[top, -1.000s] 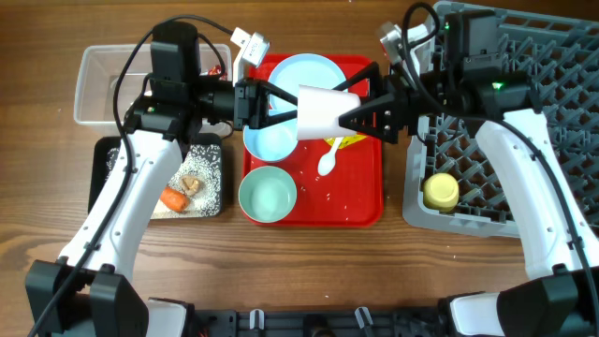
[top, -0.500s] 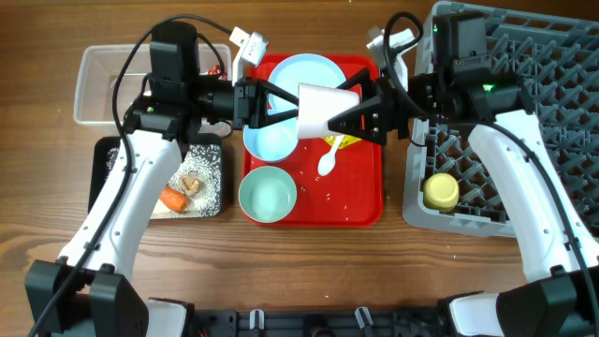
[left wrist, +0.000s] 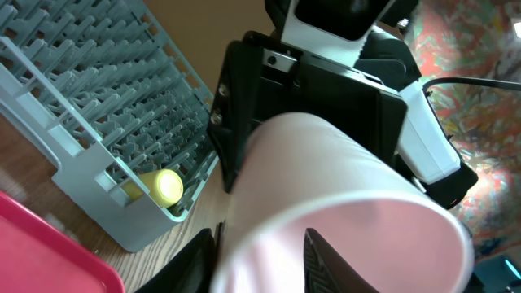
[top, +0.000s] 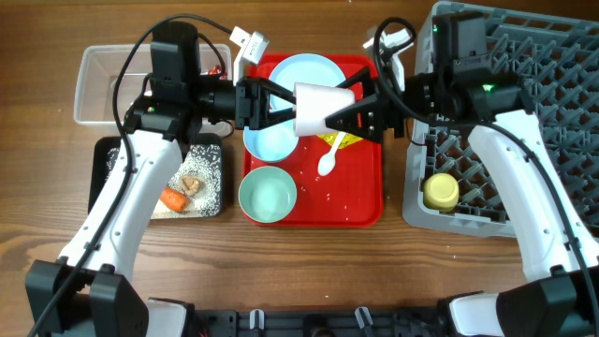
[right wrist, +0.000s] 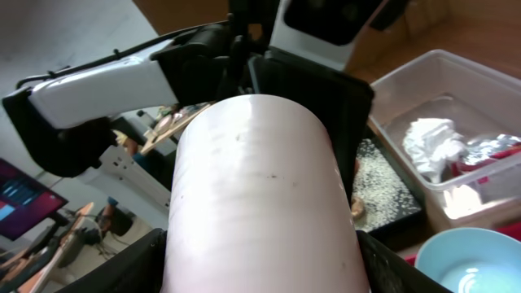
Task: Sort waste into correct bins and load items into the dishwasher rack
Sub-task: 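Carry the pink cup with the right gripper and set it in the rack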
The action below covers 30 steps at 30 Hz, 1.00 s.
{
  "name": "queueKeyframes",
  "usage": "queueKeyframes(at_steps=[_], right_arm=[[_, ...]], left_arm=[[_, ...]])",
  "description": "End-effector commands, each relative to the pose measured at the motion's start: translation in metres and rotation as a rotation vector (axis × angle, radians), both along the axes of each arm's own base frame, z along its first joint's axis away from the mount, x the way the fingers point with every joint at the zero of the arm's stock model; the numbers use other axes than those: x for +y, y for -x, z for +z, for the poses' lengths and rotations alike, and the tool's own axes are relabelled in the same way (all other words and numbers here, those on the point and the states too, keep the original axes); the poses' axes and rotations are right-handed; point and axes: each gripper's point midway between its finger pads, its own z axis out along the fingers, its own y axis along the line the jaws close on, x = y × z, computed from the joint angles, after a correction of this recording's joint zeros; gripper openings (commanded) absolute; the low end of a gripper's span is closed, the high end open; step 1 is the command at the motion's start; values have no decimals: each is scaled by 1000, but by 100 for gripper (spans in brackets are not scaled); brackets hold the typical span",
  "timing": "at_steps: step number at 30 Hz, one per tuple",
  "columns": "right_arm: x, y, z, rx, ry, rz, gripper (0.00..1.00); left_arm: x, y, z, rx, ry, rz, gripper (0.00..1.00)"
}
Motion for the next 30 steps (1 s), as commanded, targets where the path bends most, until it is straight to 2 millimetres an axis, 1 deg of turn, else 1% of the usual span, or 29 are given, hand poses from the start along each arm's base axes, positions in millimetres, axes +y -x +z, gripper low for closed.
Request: queueKeyframes(at_steps=[1, 3, 5, 8, 10, 11, 12, 14, 15, 16, 18, 20, 22, 24, 27, 30], right_arm=[[-17, -20, -7, -12, 32, -82, 64], [-27, -27, -7, -5, 35, -117, 64], [-46, -38, -7, -1, 34, -173, 64], [-67, -49, -7, 26, 34, -240, 63], [-90, -60, -9, 81, 40, -322, 63], [-101, -64, -11, 106, 51, -365, 63], [-112, -68, -15, 127, 75, -415, 63], [-135, -75, -27, 177, 162, -545, 62], [-147, -78, -36, 203, 233, -628, 63], [-158, -79, -42, 224, 292, -698, 63], [-176, -74, -51, 267, 400, -818, 63], [-192, -62, -54, 313, 496, -923, 63], [-206, -51, -57, 355, 577, -1007, 63], [-220, -36, -62, 410, 661, -1083, 63], [-243, -10, -78, 517, 814, -1177, 63], [-267, 10, -91, 600, 946, -1262, 66]], left_arm=[[1, -1, 3, -24, 1, 6, 35], [1, -1, 3, -24, 1, 6, 35], [1, -1, 3, -25, 1, 6, 35], [1, -3, 2, -22, -7, 19, 36], [1, -7, -2, -18, -24, 47, 38], [1, -11, -6, -4, -44, 76, 41], [2, -19, -15, 22, -82, 129, 43], [10, -39, -43, 94, -211, 287, 51], [19, -49, -62, 136, -301, 384, 56], [34, -58, -86, 181, -418, 497, 58], [58, -65, -117, 229, -596, 640, 68], [76, -64, -137, 249, -729, 726, 100], [83, -64, -143, 249, -785, 761, 100], [86, -65, -144, 243, -796, 775, 100], [86, -65, -144, 243, -797, 776, 100], [86, -65, -144, 243, -797, 776, 100]])
